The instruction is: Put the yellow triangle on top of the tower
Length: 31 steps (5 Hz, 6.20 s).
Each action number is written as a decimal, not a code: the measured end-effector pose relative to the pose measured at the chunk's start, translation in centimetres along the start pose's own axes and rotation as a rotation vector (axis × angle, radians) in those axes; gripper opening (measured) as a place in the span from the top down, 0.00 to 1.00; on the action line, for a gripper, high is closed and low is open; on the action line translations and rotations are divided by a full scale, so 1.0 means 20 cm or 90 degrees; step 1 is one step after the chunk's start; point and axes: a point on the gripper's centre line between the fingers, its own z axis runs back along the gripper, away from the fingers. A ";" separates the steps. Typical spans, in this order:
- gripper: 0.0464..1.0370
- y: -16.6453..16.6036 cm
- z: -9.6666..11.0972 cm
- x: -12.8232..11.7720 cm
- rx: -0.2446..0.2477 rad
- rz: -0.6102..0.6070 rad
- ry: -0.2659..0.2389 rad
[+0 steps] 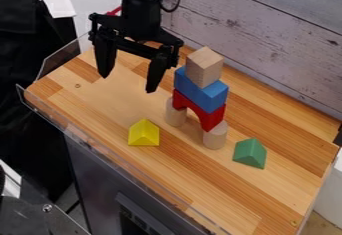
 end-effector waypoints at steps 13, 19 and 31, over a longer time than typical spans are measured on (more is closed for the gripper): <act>0.04 -0.06 -0.26 -0.08 -0.025 -0.492 -0.066; 0.09 -0.12 -0.40 -0.01 -0.036 -0.496 -0.029; 0.48 -0.26 0.45 0.06 -0.027 -0.445 -0.084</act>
